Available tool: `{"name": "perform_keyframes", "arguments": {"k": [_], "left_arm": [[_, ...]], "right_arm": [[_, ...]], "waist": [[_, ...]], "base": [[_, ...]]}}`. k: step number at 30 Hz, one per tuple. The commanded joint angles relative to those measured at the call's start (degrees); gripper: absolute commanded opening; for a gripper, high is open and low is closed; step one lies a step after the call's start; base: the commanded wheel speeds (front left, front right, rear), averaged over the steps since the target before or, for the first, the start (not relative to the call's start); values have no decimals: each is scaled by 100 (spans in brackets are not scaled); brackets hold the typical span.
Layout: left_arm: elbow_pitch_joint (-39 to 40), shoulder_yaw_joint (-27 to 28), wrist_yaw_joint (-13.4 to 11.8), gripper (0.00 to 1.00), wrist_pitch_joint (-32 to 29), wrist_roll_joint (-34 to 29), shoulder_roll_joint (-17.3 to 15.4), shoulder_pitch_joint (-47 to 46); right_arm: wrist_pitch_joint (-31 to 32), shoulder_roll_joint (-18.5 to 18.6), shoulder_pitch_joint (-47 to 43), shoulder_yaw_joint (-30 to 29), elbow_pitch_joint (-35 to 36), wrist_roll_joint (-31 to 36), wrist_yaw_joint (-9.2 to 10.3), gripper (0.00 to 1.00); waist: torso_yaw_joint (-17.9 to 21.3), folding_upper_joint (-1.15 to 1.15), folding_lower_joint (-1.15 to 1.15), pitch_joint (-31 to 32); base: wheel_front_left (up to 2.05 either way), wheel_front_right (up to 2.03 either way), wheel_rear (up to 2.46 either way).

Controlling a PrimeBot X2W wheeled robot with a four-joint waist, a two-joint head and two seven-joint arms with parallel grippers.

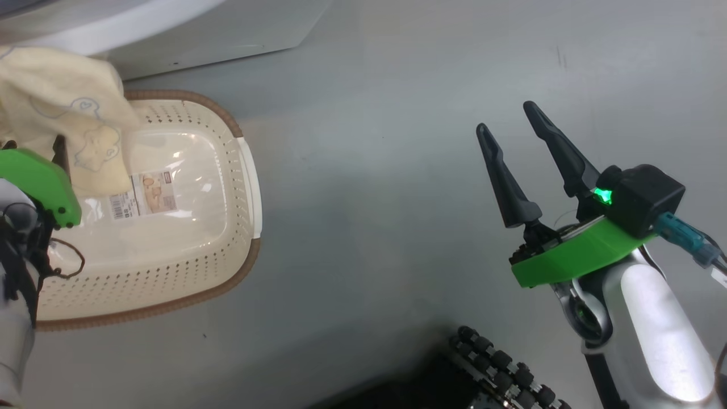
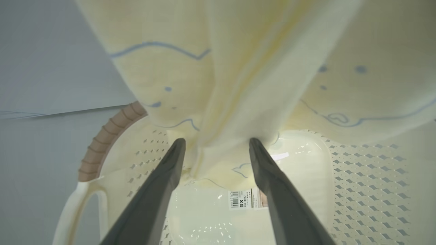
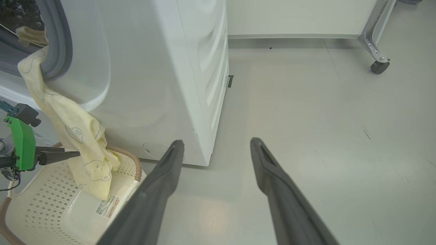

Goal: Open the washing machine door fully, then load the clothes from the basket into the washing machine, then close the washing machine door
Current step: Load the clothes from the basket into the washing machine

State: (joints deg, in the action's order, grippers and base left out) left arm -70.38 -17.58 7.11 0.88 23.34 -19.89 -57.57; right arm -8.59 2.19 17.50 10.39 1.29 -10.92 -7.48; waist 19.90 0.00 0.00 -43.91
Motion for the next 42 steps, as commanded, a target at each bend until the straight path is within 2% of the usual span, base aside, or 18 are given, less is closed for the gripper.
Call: {"name": "perform_keyframes", "arguments": {"k": [1,9,10,11,12,15,20,28,34,41,42], "left_arm": [[87,76,22,100,-3,-6,-286,-41],[505,-383,35,100,-344,527,-221,54],[539,-426,36,93,-393,612,-234,65],[571,-475,36,38,-447,689,-243,78],[562,-494,36,0,-519,777,-254,87],[477,-552,36,0,-644,901,-316,66],[321,-687,37,0,-1094,1039,-243,7],[665,-1073,37,0,-1831,1211,-314,-199],[1391,-1342,37,0,-2166,1416,-490,-105],[2693,-1430,5,0,-2443,1513,-1016,72],[2693,-1430,5,0,-2443,1513,-1016,72]], "right_arm": [[-65,68,-21,92,143,-38,-1,100],[-83,68,19,166,103,-68,-1,100],[-85,68,25,164,102,-70,-1,100],[-89,68,30,162,101,-73,-1,100],[-93,68,32,155,99,-74,-1,100],[-105,68,29,126,87,-78,-1,100],[-106,68,-4,63,61,-78,-1,100],[-105,68,-17,-21,11,-90,-1,100],[-101,68,-52,-77,-34,-95,-1,100],[-55,68,-168,-243,-21,-67,-1,100],[-55,68,-168,-243,-21,-67,-1,100]], "waist": [[-2,0,0,2],[62,0,0,-17],[74,0,0,-24],[87,0,0,-28],[98,0,0,-26],[114,0,0,-12],[57,0,0,37],[-212,0,0,216],[-417,0,0,450],[-661,0,0,695],[-661,0,0,695]], "base": [[0,0,0],[0,0,0],[0,0,0],[0,0,0],[0,0,0],[0,0,0],[0,0,0],[0,0,0],[0,0,0],[0,0,0],[0,0,0]]}}
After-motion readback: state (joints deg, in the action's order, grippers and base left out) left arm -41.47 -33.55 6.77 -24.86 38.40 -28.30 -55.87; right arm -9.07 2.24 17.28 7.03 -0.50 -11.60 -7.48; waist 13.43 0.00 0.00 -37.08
